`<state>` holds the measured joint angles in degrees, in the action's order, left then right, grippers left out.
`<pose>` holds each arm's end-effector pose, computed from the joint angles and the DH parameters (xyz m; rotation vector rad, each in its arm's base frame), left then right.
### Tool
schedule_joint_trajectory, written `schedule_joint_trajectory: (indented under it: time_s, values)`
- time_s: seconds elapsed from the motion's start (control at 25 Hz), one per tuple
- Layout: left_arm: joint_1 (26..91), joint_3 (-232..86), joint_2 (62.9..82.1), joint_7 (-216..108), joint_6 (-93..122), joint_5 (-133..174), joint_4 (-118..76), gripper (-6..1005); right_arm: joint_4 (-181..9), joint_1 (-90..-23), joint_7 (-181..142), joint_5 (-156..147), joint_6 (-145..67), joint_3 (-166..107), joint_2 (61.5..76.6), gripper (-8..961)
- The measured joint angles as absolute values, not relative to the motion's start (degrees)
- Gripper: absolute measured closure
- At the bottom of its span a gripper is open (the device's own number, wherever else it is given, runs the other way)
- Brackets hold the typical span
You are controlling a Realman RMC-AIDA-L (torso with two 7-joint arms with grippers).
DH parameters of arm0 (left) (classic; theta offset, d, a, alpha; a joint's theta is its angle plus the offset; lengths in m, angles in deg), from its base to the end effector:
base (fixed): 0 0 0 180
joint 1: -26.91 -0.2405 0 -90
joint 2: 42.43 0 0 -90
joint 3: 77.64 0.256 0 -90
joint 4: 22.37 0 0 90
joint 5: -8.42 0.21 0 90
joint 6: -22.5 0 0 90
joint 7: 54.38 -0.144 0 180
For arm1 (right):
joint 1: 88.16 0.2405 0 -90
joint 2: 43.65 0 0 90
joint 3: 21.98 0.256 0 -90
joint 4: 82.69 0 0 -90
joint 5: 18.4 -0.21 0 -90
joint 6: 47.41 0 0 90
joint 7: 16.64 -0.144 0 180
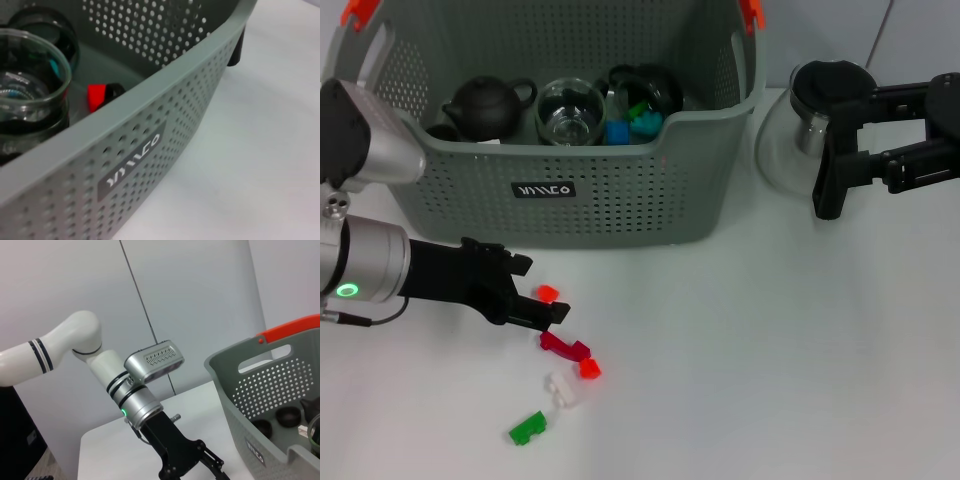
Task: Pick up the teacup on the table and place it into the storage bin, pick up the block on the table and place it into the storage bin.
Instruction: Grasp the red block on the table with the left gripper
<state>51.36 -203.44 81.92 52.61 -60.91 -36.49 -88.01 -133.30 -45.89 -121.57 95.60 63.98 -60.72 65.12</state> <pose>-0.2597 0.3296 0.0031 -2.6987 -0.8100 -0.0447 0.1759 0.3627 0.1042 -3.0085 0.5717 0.6671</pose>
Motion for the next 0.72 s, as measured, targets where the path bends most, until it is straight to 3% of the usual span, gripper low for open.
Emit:
schedule_joint_trajectory:
  time_s: [0.72]
  values:
    - [51.77, -198.66, 81.91, 56.95, -48.80, -34.73, -83.70, 98, -133.32, -45.93, -121.09, 95.63, 64.04, -60.65, 65.16, 29]
